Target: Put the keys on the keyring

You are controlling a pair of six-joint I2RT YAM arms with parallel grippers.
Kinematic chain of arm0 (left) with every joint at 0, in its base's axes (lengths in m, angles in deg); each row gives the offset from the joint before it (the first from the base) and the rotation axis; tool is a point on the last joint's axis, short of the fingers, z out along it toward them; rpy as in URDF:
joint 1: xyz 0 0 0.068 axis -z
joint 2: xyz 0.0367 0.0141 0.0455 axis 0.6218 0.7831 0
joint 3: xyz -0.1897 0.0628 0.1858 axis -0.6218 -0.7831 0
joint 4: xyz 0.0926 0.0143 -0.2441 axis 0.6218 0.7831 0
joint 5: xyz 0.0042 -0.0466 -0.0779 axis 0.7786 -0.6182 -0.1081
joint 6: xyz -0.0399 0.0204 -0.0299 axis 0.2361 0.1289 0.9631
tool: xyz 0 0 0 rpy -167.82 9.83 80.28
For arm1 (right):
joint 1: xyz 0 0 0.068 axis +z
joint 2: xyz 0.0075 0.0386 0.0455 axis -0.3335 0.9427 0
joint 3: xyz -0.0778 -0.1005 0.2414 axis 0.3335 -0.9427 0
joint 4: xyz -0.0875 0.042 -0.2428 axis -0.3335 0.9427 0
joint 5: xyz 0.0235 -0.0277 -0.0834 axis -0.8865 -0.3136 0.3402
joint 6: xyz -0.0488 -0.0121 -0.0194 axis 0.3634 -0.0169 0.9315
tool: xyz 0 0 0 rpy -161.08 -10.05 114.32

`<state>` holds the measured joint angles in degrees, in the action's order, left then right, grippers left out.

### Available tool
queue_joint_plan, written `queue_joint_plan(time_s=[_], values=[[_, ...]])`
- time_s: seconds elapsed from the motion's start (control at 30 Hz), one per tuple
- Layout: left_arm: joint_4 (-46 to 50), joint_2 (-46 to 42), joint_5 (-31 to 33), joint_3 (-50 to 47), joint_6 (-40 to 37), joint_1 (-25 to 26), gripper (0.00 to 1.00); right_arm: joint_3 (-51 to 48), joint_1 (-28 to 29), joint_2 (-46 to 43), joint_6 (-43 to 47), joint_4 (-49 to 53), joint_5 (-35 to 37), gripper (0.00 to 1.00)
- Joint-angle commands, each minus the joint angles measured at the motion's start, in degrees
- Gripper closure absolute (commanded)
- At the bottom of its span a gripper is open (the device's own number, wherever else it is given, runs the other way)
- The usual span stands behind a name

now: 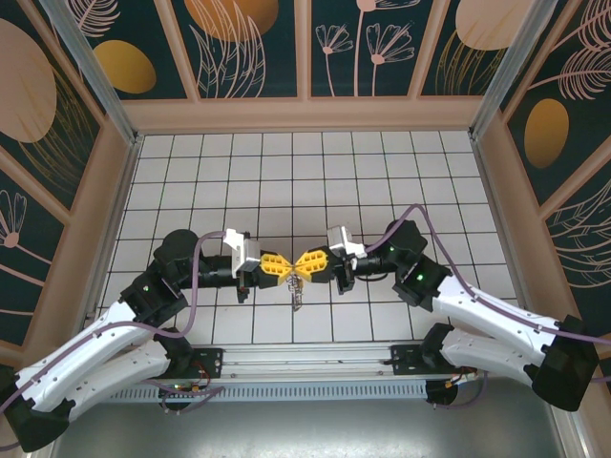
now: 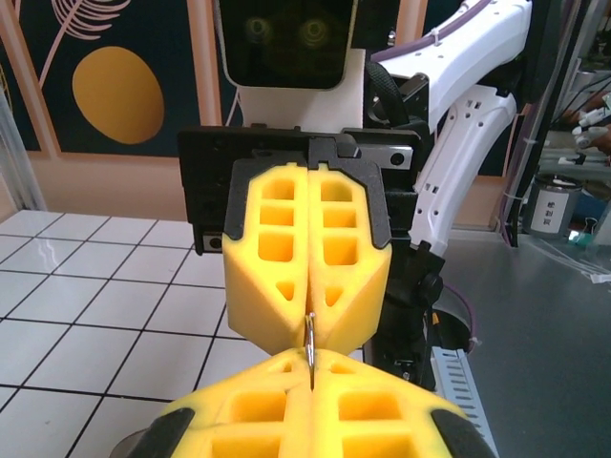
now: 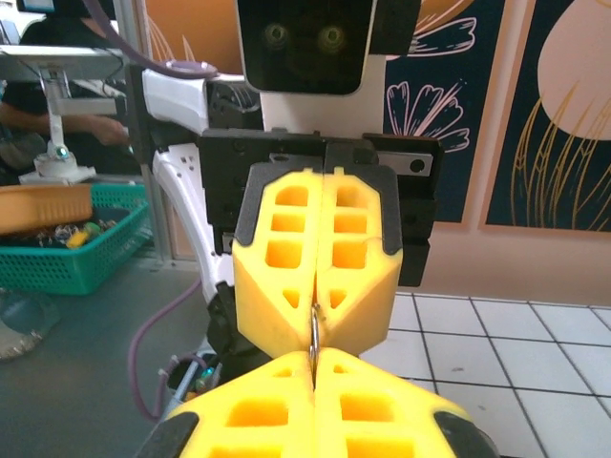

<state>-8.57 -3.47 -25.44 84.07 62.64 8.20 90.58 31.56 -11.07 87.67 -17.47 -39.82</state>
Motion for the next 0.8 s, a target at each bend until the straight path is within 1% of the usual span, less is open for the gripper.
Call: queue_joint_plan(time_s=[0.0,0.07,0.2,0.3,0.4,0.5,0.63,0.77], values=[[-1.40,-0.09,0.43,1.21,-1.10,0.15,1.00,3.84,0.19,0.68,2.91,3.98,2.21,1.00],[1.77,0.42,3.38,2.34,-1.94,0.19,1.00,5.99,1.07,0.37,6.77,9.98,5.63,1.00],[9.71,1.31,10.07,5.11,-3.57,0.17,0.82,12.24,3.68,0.91,15.70,25.14,14.60,1.00],[14.69,1.37,13.41,6.77,-5.27,0.18,0.77,16.21,4.80,1.91,19.91,33.08,19.14,1.00],[18.00,1.42,15.38,8.07,-6.95,0.19,0.75,20.80,5.87,3.39,22.56,40.47,22.82,1.00],[20.76,2.86,15.82,9.68,-8.37,0.19,0.76,24.36,7.28,4.81,24.33,46.44,25.89,1.00],[22.71,5.55,14.84,11.72,-9.89,0.17,0.77,27.27,8.35,6.26,25.42,50.38,27.28,1.00],[23.05,6.73,14.42,12.81,-10.64,0.19,0.80,29.80,9.54,8.41,26.35,54.14,29.16,1.00]])
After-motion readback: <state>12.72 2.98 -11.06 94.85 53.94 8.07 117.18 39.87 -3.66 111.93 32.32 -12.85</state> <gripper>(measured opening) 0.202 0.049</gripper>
